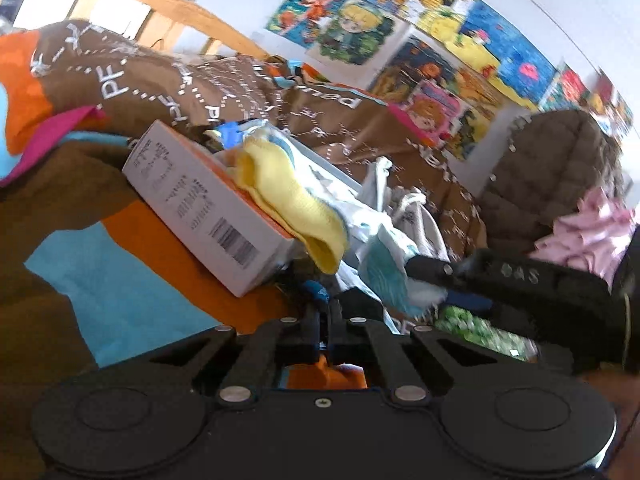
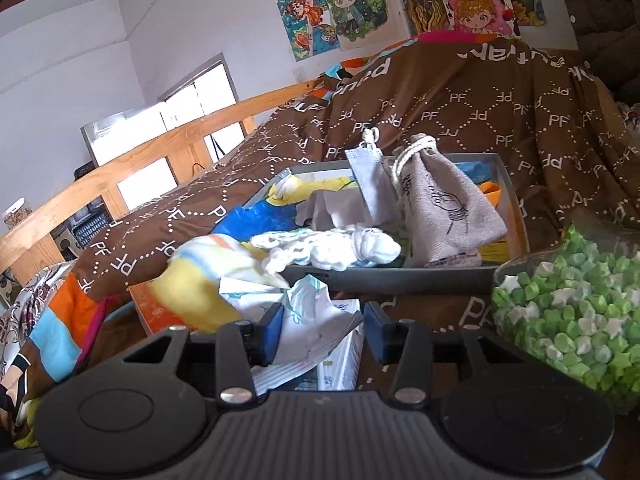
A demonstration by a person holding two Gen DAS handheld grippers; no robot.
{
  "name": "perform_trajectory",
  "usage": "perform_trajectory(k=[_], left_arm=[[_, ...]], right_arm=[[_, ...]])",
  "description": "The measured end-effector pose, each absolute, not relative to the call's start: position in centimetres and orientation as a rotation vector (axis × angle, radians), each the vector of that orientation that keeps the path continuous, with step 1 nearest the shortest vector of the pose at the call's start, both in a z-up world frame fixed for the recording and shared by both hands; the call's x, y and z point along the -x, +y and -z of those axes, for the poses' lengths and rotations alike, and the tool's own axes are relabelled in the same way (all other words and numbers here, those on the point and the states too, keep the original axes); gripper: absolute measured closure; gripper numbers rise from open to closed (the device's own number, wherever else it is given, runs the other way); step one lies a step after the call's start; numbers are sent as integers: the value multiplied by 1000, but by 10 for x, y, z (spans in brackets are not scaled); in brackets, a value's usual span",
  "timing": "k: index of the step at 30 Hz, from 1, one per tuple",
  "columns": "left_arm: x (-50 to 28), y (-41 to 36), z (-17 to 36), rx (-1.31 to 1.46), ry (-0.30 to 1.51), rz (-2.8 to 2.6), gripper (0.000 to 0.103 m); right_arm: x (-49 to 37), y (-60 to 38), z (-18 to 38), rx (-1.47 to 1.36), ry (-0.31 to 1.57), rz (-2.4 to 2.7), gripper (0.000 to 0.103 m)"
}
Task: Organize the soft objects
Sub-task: 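Close the left tool on the blue item while the right tool grasps the white tissue pack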
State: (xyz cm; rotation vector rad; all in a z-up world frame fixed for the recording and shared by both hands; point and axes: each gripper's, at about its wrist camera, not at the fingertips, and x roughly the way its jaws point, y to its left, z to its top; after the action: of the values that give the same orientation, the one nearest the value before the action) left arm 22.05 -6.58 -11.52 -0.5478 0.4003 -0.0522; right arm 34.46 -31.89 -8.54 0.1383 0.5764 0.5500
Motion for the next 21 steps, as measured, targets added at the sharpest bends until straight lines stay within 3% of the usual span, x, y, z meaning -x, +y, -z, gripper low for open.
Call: perform_trajectory(k=[11, 21], left_arm=[[-195, -71, 83, 424, 418, 108, 101], [-207, -64, 13, 339, 363, 201, 101]], right_arm=[[-331, -337, 71, -235, 489, -555, 55], [-323, -343, 60, -293, 314, -518, 55]])
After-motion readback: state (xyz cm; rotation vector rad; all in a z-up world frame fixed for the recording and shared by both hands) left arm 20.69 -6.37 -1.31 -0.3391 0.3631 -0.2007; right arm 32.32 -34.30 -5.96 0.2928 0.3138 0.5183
